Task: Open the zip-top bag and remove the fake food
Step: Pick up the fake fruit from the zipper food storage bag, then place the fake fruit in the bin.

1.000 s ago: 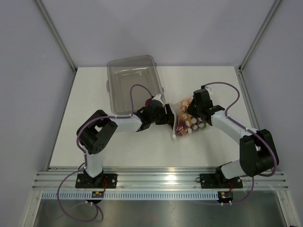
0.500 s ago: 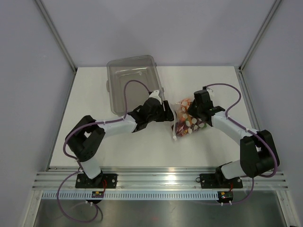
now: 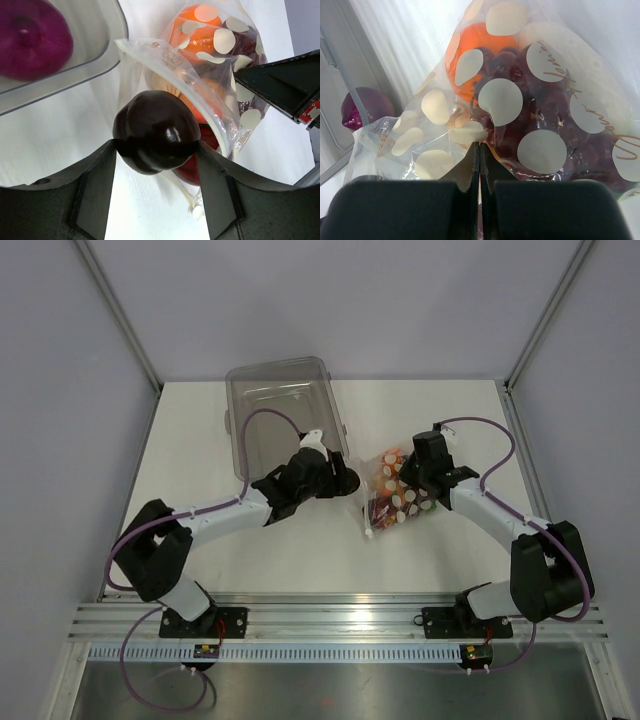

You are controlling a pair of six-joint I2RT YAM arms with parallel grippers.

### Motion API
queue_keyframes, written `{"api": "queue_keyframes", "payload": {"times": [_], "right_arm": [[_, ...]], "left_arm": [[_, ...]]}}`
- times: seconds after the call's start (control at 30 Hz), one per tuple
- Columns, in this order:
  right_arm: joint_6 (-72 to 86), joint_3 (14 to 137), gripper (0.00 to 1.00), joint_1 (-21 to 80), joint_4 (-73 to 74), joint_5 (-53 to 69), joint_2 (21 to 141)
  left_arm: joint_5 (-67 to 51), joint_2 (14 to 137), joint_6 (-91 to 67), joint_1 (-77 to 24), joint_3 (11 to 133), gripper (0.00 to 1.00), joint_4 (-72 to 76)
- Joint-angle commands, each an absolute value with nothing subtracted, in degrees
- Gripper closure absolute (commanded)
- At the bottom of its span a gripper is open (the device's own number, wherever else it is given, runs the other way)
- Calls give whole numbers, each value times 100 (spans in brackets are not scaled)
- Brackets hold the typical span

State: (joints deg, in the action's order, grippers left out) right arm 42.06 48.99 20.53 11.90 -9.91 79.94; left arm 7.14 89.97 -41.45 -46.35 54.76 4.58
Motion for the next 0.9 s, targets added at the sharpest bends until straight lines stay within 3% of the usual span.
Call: {"api": "queue_keyframes", "payload": {"times": [0.0, 0.3, 0.87], "right_arm": [[4254, 4878, 100, 2004, 1134, -1160, 7770], [4236, 4887, 100, 2004, 1108, -1081, 7822], [4201, 4869, 100, 2004, 1081, -1028, 7761]], "left_arm": [[853, 8535, -4104, -4474, 5344, 47, 536], [431, 8174, -4166, -3666, 5212, 47, 563], [738, 8859, -3815, -2751, 6486, 46, -281]]}}
